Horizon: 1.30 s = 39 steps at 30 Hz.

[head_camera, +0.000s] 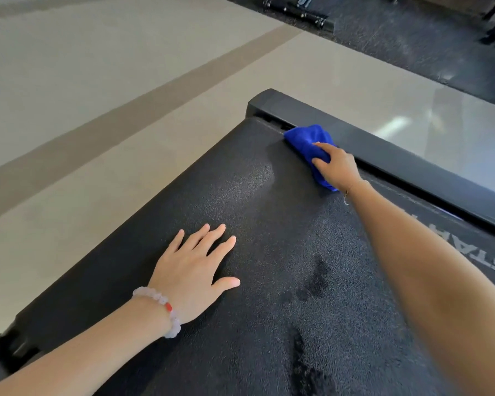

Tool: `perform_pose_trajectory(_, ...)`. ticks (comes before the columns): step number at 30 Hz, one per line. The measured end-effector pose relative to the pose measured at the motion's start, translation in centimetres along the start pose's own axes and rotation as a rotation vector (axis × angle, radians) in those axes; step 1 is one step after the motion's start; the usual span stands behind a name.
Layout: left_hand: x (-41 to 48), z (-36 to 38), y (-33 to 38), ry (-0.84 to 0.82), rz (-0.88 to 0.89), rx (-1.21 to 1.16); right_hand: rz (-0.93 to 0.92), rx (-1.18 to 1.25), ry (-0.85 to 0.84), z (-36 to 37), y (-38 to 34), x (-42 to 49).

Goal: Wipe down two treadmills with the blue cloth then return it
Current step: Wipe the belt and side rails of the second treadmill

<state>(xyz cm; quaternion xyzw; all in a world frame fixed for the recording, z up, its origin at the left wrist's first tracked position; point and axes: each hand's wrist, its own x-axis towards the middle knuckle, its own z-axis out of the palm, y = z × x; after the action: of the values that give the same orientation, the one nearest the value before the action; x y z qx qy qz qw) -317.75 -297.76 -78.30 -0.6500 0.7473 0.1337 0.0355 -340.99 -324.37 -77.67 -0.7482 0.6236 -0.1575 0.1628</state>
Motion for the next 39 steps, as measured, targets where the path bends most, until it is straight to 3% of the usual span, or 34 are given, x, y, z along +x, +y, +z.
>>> perform_pose_trajectory(9, 0.2, -1.3, 0.8, -0.131, -0.073, 0.015, -0.018, 0.123, -0.011, 0.1, 0.0, -8.6)
perform_pose_trajectory(22, -5.7, -0.3, 2.9, -0.074, -0.066, -0.065, -0.058, 0.154, -0.095, 0.2, -3.5, -23.3)
perform_pose_trajectory(30, -10.0, -0.6, 1.8, -0.06, -0.012, -0.007, -0.055, 0.16, -0.13, 0.4, -5.3, -27.9)
perform_pose_trajectory(39, -9.5, -0.3, 2.7, -0.013, 0.021, 0.001, -0.176, 0.182, -0.134, 1.4, -4.3, -29.2)
